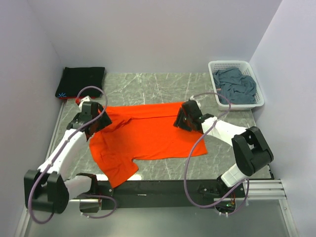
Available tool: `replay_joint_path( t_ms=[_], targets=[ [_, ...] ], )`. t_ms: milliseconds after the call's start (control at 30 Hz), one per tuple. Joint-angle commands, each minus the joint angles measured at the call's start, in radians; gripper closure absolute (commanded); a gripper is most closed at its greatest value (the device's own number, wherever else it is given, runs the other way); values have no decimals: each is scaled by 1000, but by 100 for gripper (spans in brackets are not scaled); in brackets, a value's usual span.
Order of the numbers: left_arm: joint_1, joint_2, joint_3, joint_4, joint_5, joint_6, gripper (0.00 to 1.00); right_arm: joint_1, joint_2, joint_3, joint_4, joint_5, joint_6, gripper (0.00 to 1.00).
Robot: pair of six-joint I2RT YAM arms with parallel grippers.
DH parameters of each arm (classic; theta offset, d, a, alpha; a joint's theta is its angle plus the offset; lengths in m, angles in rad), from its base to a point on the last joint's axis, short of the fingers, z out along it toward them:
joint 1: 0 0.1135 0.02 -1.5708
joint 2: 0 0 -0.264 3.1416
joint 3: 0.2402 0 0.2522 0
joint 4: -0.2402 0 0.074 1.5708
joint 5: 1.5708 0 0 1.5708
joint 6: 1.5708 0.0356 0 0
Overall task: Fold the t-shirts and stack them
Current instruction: Fold the tshirt
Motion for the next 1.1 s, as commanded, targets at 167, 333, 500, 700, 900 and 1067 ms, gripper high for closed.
replay_joint_path(
  t_ms=[167, 333, 500, 700, 900, 1067],
  targets=[
    [-79, -137, -110, -122, -7, -170, 20, -19, -98, -139, -59, -55, -28, 46],
    [-98, -157, -106, -164, -22, -183, 20, -100, -84, -187, -120, -47, -39, 46],
    [-102, -155, -90, -168, -39, -168, 21, -182, -125, -235, -154, -40, -50, 46],
    [-102, -111, -78, -131, -48, -136, 21, -284, -162, -244, -202, 11, -66, 46],
    [-81, -63, -47, -64, -58, -81, 21, -278, -248, -209, -134, -79, -117, 47],
    [60, -20, -49, 53, 54, -4, 23, -168, -299, -207, 138, -262, -61, 55]
  ],
)
